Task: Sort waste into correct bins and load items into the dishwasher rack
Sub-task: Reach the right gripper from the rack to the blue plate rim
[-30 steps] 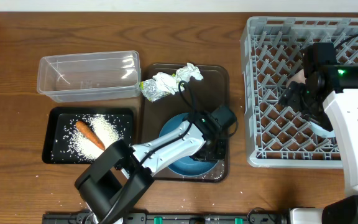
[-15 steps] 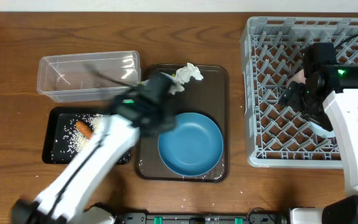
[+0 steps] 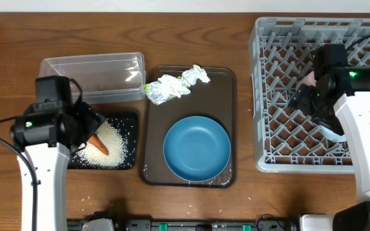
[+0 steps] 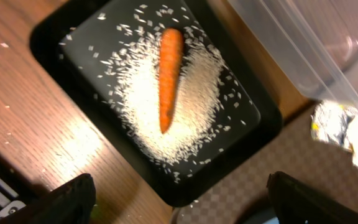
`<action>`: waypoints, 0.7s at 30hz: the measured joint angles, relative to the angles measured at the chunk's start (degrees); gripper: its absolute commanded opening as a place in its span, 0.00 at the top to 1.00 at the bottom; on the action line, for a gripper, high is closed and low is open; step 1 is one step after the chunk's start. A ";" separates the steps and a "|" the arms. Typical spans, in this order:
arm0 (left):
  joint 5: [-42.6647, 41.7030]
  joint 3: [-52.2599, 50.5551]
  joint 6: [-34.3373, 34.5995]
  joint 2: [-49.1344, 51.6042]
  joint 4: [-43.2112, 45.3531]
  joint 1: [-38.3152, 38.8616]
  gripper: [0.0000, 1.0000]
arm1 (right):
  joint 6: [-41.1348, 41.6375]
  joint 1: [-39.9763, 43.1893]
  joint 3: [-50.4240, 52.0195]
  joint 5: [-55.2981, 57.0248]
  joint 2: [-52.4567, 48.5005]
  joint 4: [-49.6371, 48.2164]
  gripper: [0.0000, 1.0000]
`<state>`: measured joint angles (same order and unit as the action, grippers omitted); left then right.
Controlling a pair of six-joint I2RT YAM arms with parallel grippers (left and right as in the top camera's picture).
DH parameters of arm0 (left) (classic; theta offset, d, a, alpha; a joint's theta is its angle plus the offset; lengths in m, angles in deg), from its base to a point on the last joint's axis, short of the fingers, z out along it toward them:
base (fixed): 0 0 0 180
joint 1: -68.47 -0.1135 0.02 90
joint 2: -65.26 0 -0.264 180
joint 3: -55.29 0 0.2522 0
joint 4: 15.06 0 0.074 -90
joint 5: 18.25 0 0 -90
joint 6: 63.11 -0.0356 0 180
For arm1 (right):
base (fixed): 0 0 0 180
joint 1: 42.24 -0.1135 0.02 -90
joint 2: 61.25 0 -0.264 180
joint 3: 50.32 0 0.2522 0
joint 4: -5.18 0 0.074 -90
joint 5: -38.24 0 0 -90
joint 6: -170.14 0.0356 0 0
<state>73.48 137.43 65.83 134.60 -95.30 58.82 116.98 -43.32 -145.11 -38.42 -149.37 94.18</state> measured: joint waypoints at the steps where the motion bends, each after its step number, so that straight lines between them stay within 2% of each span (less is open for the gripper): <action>1: 0.02 0.00 0.02 0.00 0.00 -0.66 0.07 | 0.00 0.00 0.00 -0.02 0.00 0.00 0.01; 12: 0.00 0.00 0.02 0.00 -0.02 -1.42 0.05 | 0.02 0.00 0.00 -3.85 0.00 -2.21 0.01; 17: 0.00 0.00 0.02 0.00 0.00 -1.42 0.05 | -0.02 0.00 0.00 -13.92 0.00 -1.81 0.01; 21: 0.00 0.00 0.02 0.00 -0.02 -1.42 0.05 | -3.67 -0.39 0.00 -28.92 0.00 -5.57 0.07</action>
<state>73.48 137.43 65.85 134.60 -95.32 57.40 113.31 -43.71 -145.11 -67.34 -149.37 88.61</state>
